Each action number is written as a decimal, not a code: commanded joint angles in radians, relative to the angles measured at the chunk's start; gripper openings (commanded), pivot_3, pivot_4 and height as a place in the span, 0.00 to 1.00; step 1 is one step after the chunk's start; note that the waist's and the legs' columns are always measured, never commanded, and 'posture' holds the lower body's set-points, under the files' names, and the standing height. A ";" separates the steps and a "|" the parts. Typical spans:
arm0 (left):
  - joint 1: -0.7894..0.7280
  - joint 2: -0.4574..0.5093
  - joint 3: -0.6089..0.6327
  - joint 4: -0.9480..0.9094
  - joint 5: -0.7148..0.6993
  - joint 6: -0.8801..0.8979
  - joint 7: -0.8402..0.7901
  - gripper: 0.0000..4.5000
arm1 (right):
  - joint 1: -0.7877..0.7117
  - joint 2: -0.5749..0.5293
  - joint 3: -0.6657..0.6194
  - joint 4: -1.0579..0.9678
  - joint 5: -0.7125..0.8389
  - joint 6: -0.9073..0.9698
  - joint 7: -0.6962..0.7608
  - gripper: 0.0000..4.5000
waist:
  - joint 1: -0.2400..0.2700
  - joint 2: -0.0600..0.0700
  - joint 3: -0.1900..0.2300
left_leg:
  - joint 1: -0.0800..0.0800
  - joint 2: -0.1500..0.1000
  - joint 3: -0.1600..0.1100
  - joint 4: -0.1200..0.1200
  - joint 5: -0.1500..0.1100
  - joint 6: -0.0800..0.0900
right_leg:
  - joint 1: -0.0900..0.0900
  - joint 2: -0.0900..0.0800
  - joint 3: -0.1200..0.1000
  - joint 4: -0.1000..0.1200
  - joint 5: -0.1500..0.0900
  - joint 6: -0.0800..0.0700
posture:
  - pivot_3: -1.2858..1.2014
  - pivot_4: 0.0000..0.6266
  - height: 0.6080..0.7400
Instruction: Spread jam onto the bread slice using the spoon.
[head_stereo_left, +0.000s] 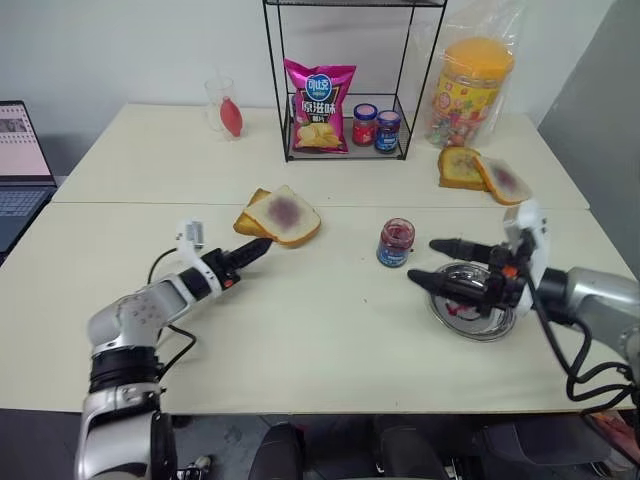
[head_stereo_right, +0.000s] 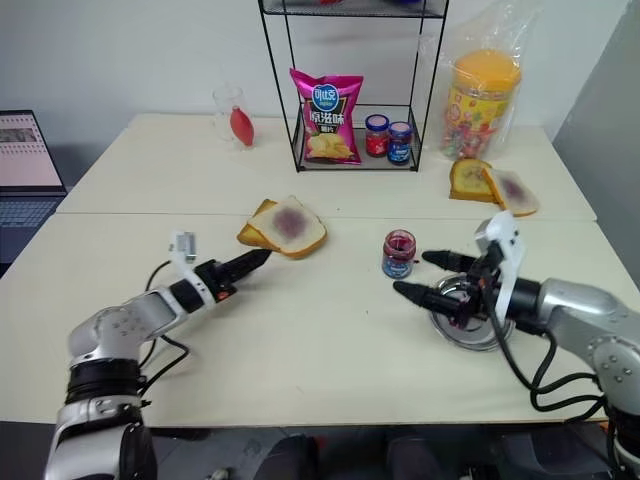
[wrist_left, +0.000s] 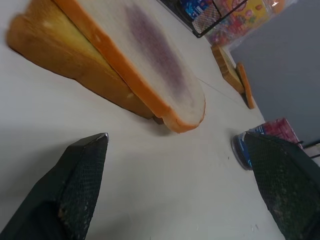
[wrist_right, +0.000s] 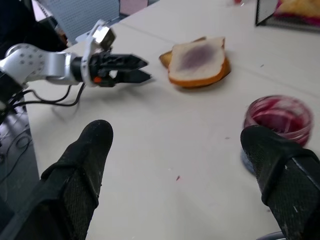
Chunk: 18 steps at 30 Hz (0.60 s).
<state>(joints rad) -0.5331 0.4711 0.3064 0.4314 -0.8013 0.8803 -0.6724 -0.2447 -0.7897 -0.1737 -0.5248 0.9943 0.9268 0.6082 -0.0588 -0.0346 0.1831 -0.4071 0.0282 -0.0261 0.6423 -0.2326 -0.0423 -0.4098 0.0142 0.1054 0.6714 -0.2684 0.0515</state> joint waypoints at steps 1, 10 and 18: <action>-0.048 -0.010 -0.026 0.082 0.042 -0.021 -0.058 1.00 | -0.009 0.010 -0.019 -0.029 -0.003 -0.020 -0.011 1.00 | 0.001 0.000 0.000 | -0.002 0.000 -0.001 0.000 0.000 0.000 | -0.002 0.000 -0.001 0.000 0.000 0.000 | 0.52 0.24 1.00; -0.172 -0.068 -0.006 0.282 0.102 -0.112 -0.088 1.00 | 0.000 0.027 -0.017 -0.082 -0.001 -0.002 -0.053 1.00 | 0.010 0.000 0.000 | -0.002 0.000 -0.006 0.003 0.000 0.000 | 0.001 0.000 -0.006 0.001 0.000 0.000 | 0.52 0.24 1.00; -0.225 -0.103 0.004 0.364 0.136 -0.158 -0.116 0.69 | -0.009 0.046 -0.023 -0.099 0.023 0.010 -0.109 1.00 | 0.018 0.000 0.000 | -0.002 0.000 -0.007 0.002 0.000 0.000 | 0.001 0.000 -0.006 0.001 0.000 0.000 | 0.52 0.24 1.00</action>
<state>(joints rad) -0.7385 0.3850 0.3062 0.7831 -0.6750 0.7277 -0.7764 -0.2390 -0.7470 -0.1722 -0.5865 0.9953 0.9392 0.5127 -0.0410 -0.0343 0.1829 -0.4094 0.0280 -0.0331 0.6447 -0.2325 -0.0423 -0.4088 0.0137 0.0989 0.6724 -0.2683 0.0515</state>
